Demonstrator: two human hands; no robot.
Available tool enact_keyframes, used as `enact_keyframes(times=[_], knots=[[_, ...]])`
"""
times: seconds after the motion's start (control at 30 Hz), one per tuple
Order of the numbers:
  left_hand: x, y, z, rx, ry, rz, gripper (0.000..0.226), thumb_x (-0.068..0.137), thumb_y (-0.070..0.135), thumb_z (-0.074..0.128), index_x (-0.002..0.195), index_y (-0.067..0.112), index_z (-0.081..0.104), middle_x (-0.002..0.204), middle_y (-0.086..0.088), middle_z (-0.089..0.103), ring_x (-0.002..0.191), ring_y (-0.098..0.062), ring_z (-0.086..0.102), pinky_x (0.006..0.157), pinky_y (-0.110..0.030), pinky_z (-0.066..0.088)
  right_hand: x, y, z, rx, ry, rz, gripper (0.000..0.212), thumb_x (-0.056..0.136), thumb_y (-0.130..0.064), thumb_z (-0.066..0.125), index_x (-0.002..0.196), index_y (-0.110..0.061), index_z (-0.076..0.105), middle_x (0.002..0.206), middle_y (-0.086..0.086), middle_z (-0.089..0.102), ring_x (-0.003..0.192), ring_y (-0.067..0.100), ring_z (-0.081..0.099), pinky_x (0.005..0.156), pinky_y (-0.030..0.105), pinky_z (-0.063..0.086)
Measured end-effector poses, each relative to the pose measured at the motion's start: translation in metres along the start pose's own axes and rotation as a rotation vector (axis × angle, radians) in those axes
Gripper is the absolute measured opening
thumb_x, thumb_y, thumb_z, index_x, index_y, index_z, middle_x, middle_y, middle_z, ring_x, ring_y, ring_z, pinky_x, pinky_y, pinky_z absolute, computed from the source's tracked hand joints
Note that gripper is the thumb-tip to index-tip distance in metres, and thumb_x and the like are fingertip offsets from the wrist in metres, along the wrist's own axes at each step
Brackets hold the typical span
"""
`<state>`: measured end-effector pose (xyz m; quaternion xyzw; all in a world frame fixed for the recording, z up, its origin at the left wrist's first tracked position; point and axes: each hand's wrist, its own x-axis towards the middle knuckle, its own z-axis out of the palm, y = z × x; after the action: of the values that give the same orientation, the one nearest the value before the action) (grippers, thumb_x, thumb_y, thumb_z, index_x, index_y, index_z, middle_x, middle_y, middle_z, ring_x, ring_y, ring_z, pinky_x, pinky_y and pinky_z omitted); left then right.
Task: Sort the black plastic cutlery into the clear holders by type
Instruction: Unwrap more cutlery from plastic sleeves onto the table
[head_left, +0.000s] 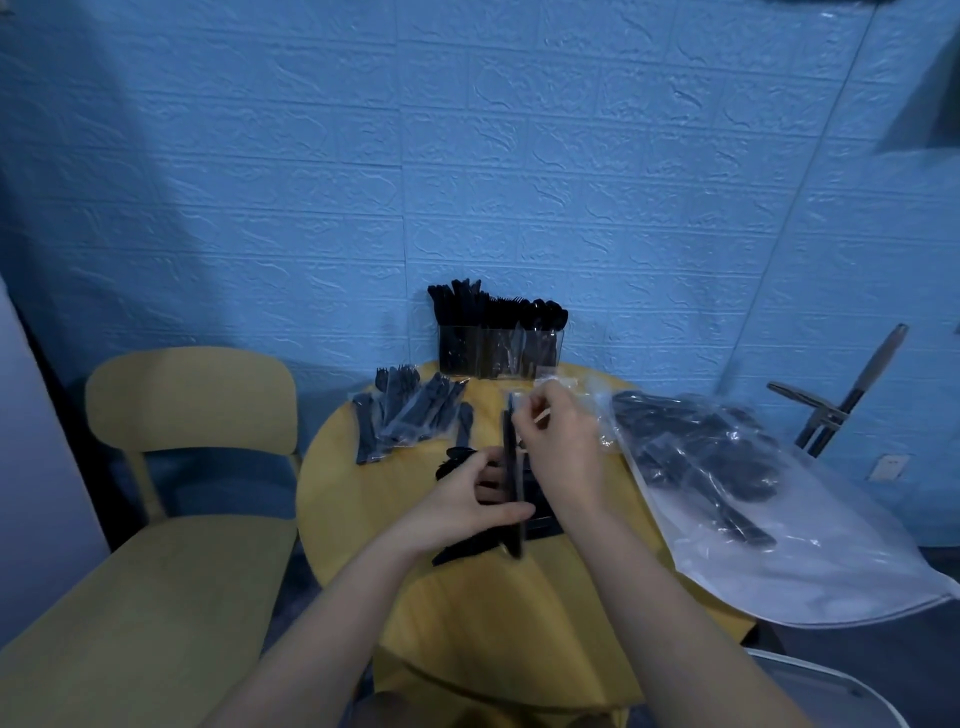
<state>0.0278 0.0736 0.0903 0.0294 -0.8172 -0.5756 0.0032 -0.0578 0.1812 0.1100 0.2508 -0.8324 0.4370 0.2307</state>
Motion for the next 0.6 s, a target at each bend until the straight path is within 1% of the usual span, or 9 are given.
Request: enact_keyframes(times=[0.07,0.13,0.2,0.27,0.3,0.37,0.47,0.53,0.6], knots=[[0.002,0.0,0.008,0.0,0.063,-0.015,0.06,0.082,0.022,0.073,0.127,0.035,0.034,0.108,0.017,0.053,0.101,-0.004,0.058,0.088,-0.023,0.048,0.0,-0.001,0.001,-0.004,0.005,0.0,0.011,0.093,-0.019,0.056,0.084,-0.012,0.055,0.079,-0.001,0.057,0.065,0.012,0.053,0.051,0.012,0.039],[0.004,-0.003,0.009,-0.07,0.151,-0.019,0.052,0.086,0.011,0.067,0.126,0.029,0.039,0.104,0.009,0.061,0.094,-0.008,0.064,0.084,-0.026,0.052,0.002,0.0,-0.002,0.056,0.006,0.025,0.012,0.093,-0.019,0.055,0.081,-0.016,0.052,0.078,-0.003,0.057,0.064,0.014,0.058,0.051,0.013,0.037],[0.006,-0.005,0.003,-0.145,0.204,-0.027,0.043,0.088,0.006,0.064,0.123,0.022,0.044,0.104,0.001,0.067,0.094,-0.013,0.066,0.083,-0.029,0.053,0.007,0.003,-0.009,0.134,0.029,0.092,0.015,0.093,-0.02,0.054,0.078,-0.02,0.051,0.076,-0.003,0.059,0.064,0.015,0.061,0.053,0.021,0.04],[0.006,-0.007,-0.007,-0.139,0.234,-0.031,0.03,0.087,0.008,0.065,0.111,0.021,0.052,0.103,0.003,0.068,0.095,-0.015,0.066,0.084,-0.031,0.054,0.013,0.008,-0.018,0.171,0.067,0.175,0.014,0.093,-0.019,0.053,0.079,-0.018,0.054,0.074,-0.002,0.06,0.063,0.013,0.057,0.057,0.029,0.044],[0.005,-0.008,-0.013,-0.118,0.246,-0.025,0.023,0.087,0.01,0.065,0.105,0.022,0.056,0.103,0.003,0.068,0.095,-0.014,0.066,0.083,-0.029,0.054,0.015,0.013,-0.021,0.197,0.071,0.219,0.013,0.093,-0.019,0.052,0.081,-0.016,0.056,0.073,-0.003,0.06,0.064,0.012,0.055,0.06,0.033,0.049],[0.003,-0.007,-0.025,-0.096,0.264,-0.009,0.014,0.087,0.012,0.065,0.099,0.02,0.061,0.105,0.0,0.066,0.087,-0.013,0.068,0.07,-0.022,0.055,0.017,0.021,-0.025,0.272,0.057,0.278,0.013,0.094,-0.022,0.052,0.085,-0.015,0.059,0.074,-0.005,0.062,0.068,0.013,0.059,0.068,0.039,0.055],[0.001,-0.005,-0.039,-0.146,0.307,-0.013,0.012,0.087,0.015,0.065,0.099,0.018,0.067,0.104,0.001,0.067,0.075,-0.011,0.071,0.055,-0.021,0.055,0.014,0.031,-0.024,0.279,0.004,0.29,0.014,0.095,-0.025,0.053,0.087,-0.018,0.061,0.077,-0.005,0.065,0.074,0.013,0.064,0.071,0.034,0.056],[0.0,-0.005,-0.046,-0.184,0.359,-0.017,0.011,0.087,0.016,0.066,0.098,0.018,0.068,0.102,0.005,0.067,0.074,-0.009,0.069,0.054,-0.021,0.055,0.011,0.036,-0.023,0.295,-0.022,0.327,0.013,0.096,-0.022,0.053,0.088,-0.017,0.062,0.075,-0.004,0.066,0.067,0.009,0.063,0.067,0.029,0.054],[0.0,-0.006,-0.051,-0.264,0.369,-0.037,0.013,0.087,0.018,0.066,0.099,0.017,0.067,0.105,0.0,0.068,0.082,-0.009,0.067,0.058,-0.022,0.056,0.011,0.04,-0.024,0.315,-0.03,0.379,0.013,0.096,-0.019,0.053,0.09,-0.014,0.063,0.071,-0.004,0.065,0.059,0.006,0.06,0.063,0.025,0.051]])
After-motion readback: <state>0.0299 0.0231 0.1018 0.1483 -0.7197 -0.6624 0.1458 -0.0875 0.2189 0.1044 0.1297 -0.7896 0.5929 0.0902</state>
